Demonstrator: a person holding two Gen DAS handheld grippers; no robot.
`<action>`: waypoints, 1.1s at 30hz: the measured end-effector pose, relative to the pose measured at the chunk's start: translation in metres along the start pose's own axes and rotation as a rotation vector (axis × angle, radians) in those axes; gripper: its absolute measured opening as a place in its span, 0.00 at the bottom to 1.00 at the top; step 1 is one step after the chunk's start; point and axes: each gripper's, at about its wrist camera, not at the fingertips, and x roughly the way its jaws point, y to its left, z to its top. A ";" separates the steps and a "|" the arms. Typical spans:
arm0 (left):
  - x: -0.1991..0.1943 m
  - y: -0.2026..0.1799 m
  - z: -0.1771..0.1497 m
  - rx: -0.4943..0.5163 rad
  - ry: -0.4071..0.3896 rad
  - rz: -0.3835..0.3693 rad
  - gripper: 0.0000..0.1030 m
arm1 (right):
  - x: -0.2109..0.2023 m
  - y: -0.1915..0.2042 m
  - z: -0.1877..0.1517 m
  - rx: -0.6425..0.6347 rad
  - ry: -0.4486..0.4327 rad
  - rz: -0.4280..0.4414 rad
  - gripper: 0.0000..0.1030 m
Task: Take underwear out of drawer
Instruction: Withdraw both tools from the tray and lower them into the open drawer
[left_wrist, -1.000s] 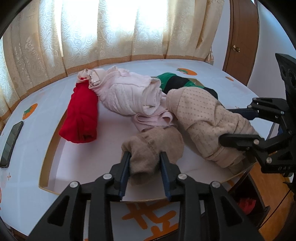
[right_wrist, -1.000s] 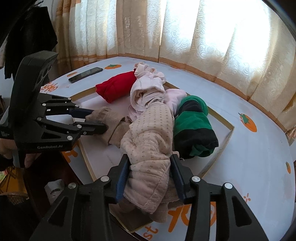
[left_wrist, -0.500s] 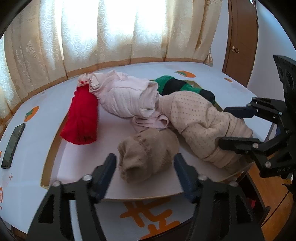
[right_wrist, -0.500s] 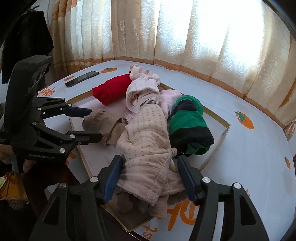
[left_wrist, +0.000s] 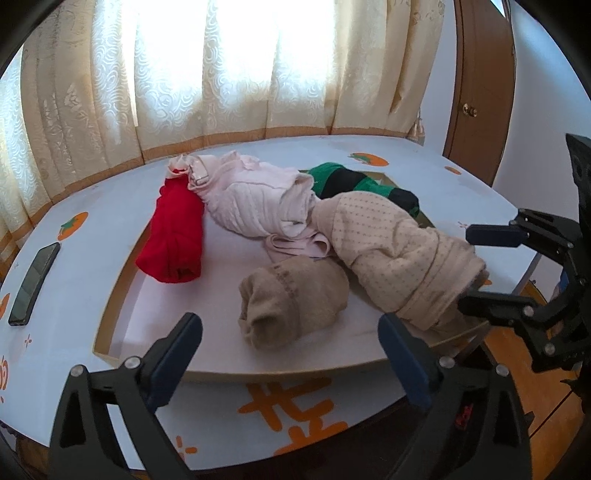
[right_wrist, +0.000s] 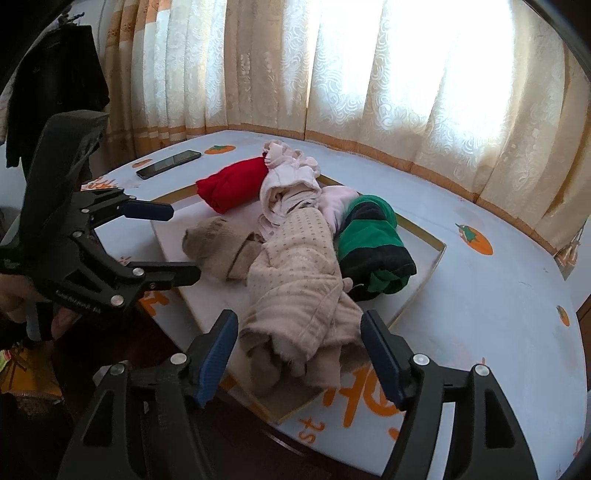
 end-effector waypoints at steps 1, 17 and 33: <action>-0.001 0.000 -0.001 0.000 -0.001 -0.003 0.95 | -0.003 0.002 -0.001 -0.003 -0.004 0.001 0.69; -0.037 -0.008 -0.024 0.003 -0.051 -0.028 0.96 | -0.031 0.026 -0.035 -0.042 -0.001 0.016 0.70; -0.081 -0.009 -0.092 0.076 -0.024 -0.015 0.97 | -0.033 0.049 -0.112 -0.144 0.175 0.030 0.70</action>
